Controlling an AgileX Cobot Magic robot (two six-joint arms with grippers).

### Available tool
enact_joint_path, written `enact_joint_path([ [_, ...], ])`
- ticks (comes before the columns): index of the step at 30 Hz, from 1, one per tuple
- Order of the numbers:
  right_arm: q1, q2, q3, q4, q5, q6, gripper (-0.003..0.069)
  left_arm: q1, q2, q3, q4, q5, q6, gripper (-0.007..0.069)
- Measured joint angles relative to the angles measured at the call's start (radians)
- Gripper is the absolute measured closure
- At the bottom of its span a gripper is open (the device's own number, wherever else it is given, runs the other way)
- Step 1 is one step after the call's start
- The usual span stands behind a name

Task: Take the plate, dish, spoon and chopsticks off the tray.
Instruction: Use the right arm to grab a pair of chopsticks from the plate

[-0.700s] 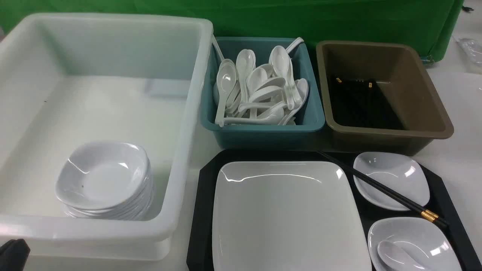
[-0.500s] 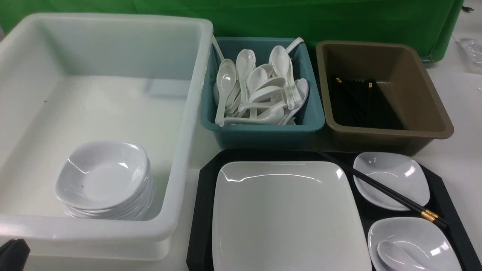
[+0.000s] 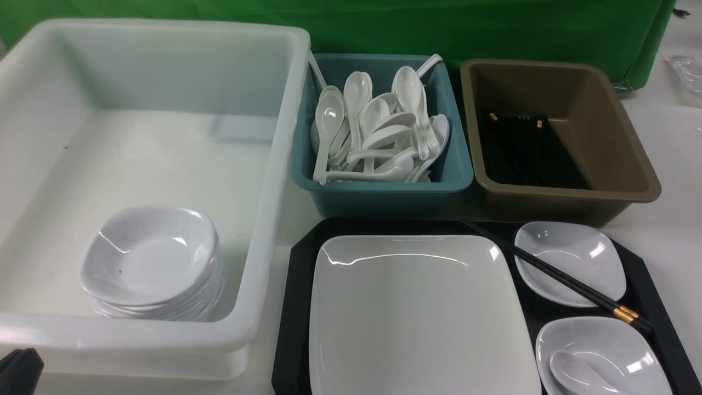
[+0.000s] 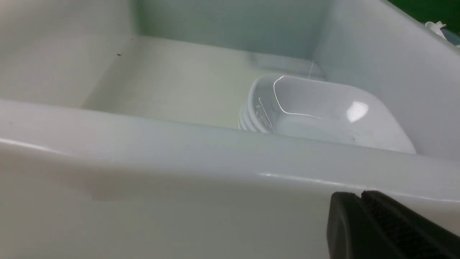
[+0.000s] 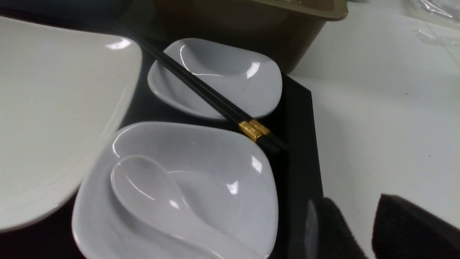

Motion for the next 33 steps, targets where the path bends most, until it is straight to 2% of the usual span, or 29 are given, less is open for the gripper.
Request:
enact_joint_path([
  [12, 0.000, 0.000, 0.000, 0.000, 0.000, 0.000, 0.0418, 0.000, 0.000, 0.000, -0.019, -0.012, -0.005, 0.0608],
  [15, 0.000, 0.000, 0.000, 0.000, 0.000, 0.000, 0.0418, 0.000, 0.000, 0.000, -0.174, -0.079, -0.052, 0.0608],
  [18, 0.000, 0.000, 0.000, 0.000, 0.001, 0.000, 0.0418, 0.000, 0.000, 0.000, -0.425, -0.193, -0.111, 0.0608],
  [21, 0.000, 0.000, 0.000, 0.000, 0.001, 0.000, 0.0418, 0.000, 0.000, 0.000, -0.509, -0.285, -0.121, 0.0608],
  [24, 0.000, 0.000, 0.000, 0.000, 0.001, 0.000, 0.0418, 0.000, 0.000, 0.000, -0.524, -0.317, -0.128, 0.0608],
  [28, 0.000, 0.000, 0.000, 0.000, -0.006, 0.000, 0.0418, 0.000, 0.023, -0.099, -0.480, -0.151, -0.104, 0.0608],
  [30, 0.000, 0.000, 0.000, 0.000, -0.047, 0.000, 0.0418, 0.000, 0.080, -0.206, -0.445, -0.017, -0.028, 0.0608],
  [31, 0.000, 0.000, 0.000, 0.000, -0.052, 0.000, 0.0418, 0.000, 0.094, -0.226, -0.442, -0.004, -0.020, 0.0608],
  [32, 0.000, 0.000, 0.000, 0.001, -0.111, 0.007, 0.0418, 0.000, 0.162, -0.304, -0.433, 0.115, 0.062, 0.0608],
  [33, 0.000, 0.000, 0.000, 0.006, -0.140, 0.018, 0.0418, 0.000, 0.208, -0.350, -0.432, 0.170, 0.102, 0.0608],
])
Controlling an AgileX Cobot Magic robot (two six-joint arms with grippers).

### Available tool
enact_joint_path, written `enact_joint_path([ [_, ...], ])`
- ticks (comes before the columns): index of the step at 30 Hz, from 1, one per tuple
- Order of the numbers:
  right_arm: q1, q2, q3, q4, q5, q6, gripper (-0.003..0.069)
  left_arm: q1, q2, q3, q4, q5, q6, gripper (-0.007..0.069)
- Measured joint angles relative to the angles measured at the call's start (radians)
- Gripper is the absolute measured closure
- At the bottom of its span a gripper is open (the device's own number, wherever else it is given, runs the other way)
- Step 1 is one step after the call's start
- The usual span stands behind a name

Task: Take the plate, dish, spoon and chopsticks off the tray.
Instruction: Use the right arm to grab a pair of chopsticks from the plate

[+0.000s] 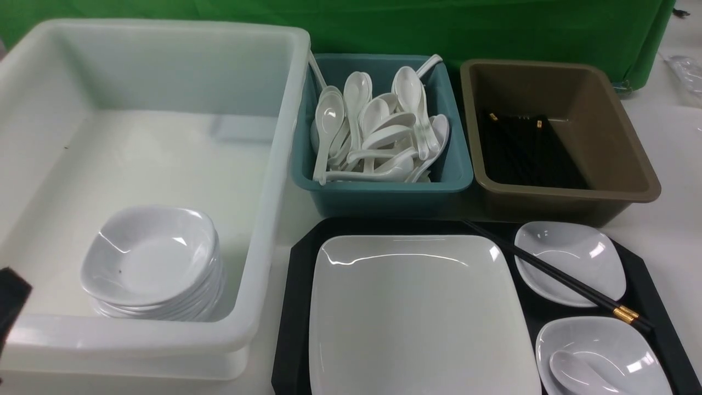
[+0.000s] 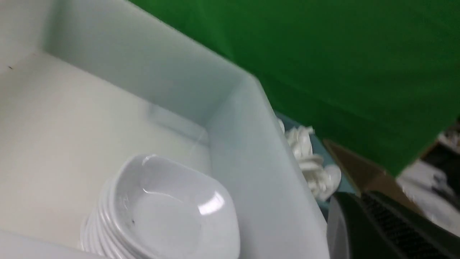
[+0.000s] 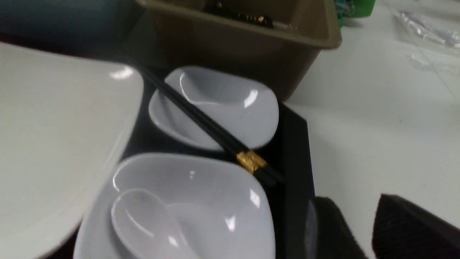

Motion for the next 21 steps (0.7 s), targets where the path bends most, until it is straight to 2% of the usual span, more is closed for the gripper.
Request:
enact_joint_path([
  [4, 0.000, 0.000, 0.000, 0.012, -0.121, 0.136, 0.0418, -0.001, 0.173, -0.137, 0.003, 0.224, 0.150, 0.0608],
  [6, 0.000, 0.000, 0.000, 0.015, -0.177, 0.198, 0.0418, -0.019, 0.248, -0.172, 0.004, 0.260, 0.188, 0.0608],
  [11, 0.000, 0.000, 0.000, 0.016, -0.264, 0.245, 0.0418, -0.158, 0.378, -0.189, 0.003, 0.248, 0.255, 0.0608],
  [12, 0.000, 0.000, 0.000, 0.016, -0.266, 0.246, 0.0418, -0.158, 0.380, -0.189, 0.003, 0.248, 0.260, 0.0608],
  [16, 0.001, 0.000, 0.000, 0.012, -0.312, 0.466, 0.0425, -0.290, 0.407, -0.189, 0.000, 0.210, 0.372, 0.0608],
  [18, 0.008, 0.007, -0.008, 0.004, -0.269, 0.507, 0.0440, -0.315, 0.407, -0.189, 0.000, 0.178, 0.392, 0.0608],
  [21, 0.070, 0.117, -0.127, 0.014, -0.039, 0.486, 0.0481, -0.337, 0.407, -0.189, -0.003, 0.119, 0.406, 0.0608],
])
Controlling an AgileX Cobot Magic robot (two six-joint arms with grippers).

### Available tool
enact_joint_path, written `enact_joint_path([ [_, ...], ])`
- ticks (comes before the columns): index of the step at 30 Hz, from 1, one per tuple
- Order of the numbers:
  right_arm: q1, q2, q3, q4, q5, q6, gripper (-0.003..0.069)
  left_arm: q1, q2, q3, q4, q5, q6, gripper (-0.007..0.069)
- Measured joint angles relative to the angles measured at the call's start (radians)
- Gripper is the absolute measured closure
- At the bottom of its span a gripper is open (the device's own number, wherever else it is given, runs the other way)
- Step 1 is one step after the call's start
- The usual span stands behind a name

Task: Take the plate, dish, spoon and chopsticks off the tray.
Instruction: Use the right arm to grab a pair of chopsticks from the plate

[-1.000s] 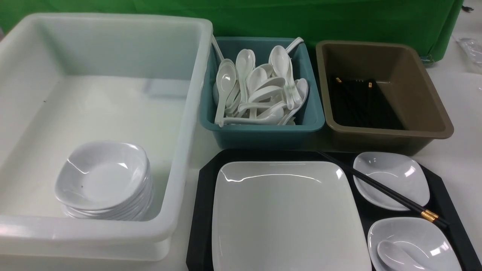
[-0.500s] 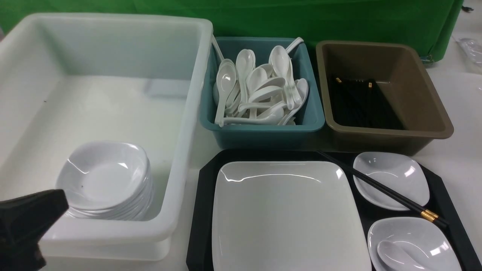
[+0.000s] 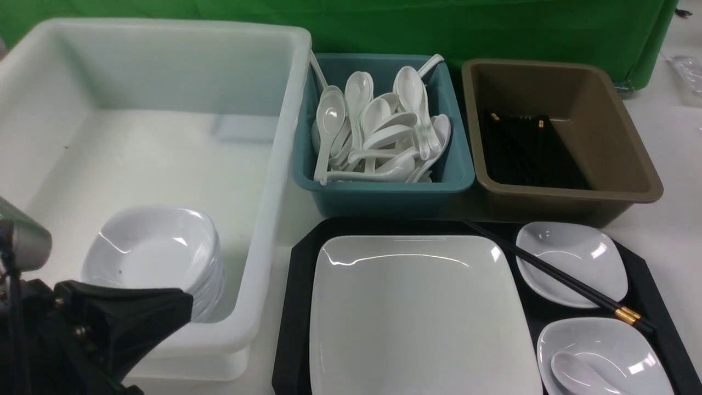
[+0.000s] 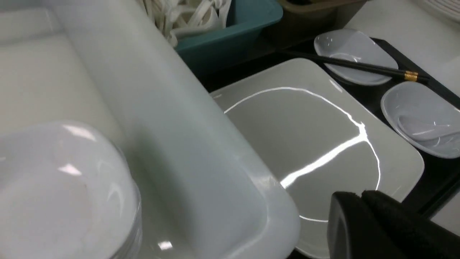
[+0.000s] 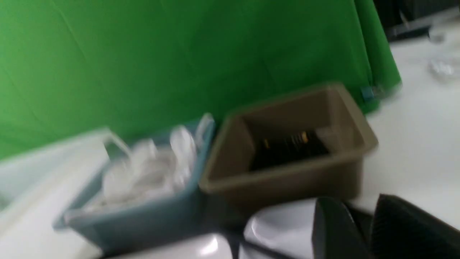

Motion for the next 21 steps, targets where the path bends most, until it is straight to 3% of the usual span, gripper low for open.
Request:
enact_joint_path([
  [2, 0.041, 0.074, -0.078, 0.016, 0.083, -0.040, 0.0492, -0.003, 0.000, 0.000, -0.004, -0.015, 0.004, 0.0608],
  [7, 0.268, 0.521, -0.409, 0.026, 0.478, -0.233, 0.0500, -0.003, 0.000, 0.000, -0.017, -0.028, 0.009, 0.0608],
  [12, 0.414, 0.920, -0.668, -0.054, 0.670, -0.342, 0.0502, -0.003, 0.000, -0.001, -0.061, 0.031, 0.042, 0.0608],
  [17, 0.364, 1.124, -0.835, -0.073, 0.705, -0.441, 0.0503, -0.003, 0.000, -0.003, -0.126, 0.072, 0.120, 0.0608],
  [21, 0.219, 1.253, -0.921, 0.014, 0.710, -0.591, 0.0527, -0.003, -0.005, -0.006, -0.165, 0.093, 0.195, 0.0608],
])
